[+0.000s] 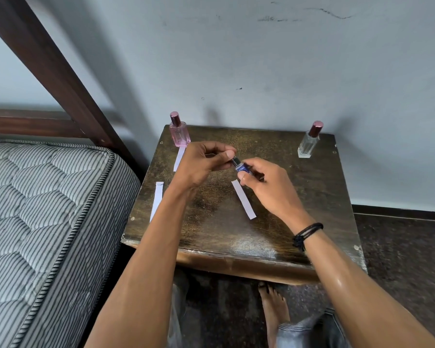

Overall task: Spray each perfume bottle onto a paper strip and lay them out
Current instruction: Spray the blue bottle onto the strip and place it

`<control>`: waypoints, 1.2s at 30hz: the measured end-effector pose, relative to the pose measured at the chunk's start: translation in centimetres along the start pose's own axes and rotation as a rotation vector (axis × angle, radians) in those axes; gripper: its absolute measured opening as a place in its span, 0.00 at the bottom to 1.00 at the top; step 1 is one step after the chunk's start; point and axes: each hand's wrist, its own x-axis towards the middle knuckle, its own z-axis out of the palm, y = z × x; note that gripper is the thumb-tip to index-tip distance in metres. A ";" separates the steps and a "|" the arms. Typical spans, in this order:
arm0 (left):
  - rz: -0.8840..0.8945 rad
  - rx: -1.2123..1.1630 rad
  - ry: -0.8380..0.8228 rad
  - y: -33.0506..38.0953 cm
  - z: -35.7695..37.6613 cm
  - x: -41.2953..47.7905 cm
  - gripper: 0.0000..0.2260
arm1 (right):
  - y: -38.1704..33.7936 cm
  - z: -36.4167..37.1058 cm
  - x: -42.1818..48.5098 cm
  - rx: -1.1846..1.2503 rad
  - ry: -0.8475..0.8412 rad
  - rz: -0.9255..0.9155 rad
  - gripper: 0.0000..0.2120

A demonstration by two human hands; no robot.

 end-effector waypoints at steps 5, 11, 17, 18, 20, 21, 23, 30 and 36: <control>0.001 0.029 0.002 -0.1 -0.5 -0.1 0.06 | -0.1 0.1 0.1 0.024 -0.029 -0.004 0.10; -0.035 0.040 -0.006 -0.1 -1.1 -0.1 0.05 | -0.5 0.3 -0.1 0.009 -0.037 -0.003 0.09; -0.028 -0.128 0.268 0.3 -3.4 0.2 0.05 | 0.0 -0.4 -0.5 -0.090 -0.032 0.034 0.09; -0.018 -0.163 0.294 0.4 -4.2 0.2 0.05 | 0.3 -0.7 -0.6 -0.035 -0.008 0.058 0.08; -0.014 -0.146 0.237 0.8 -4.4 -0.2 0.04 | 0.5 -1.0 -0.6 0.075 0.038 0.079 0.04; -0.016 -0.096 0.206 0.8 -4.0 -0.4 0.04 | 0.5 -1.0 -0.5 0.095 0.051 0.073 0.03; -0.009 0.042 0.180 0.6 -2.8 -0.4 0.04 | 0.3 -0.6 -0.2 0.116 0.055 0.067 0.04; 0.120 0.685 0.191 -0.4 -2.5 0.2 0.05 | 0.5 -0.1 0.5 0.234 0.040 0.079 0.07; 0.118 0.877 0.096 -1.0 -2.7 0.4 0.05 | 0.7 -0.5 0.7 0.604 0.007 0.164 0.16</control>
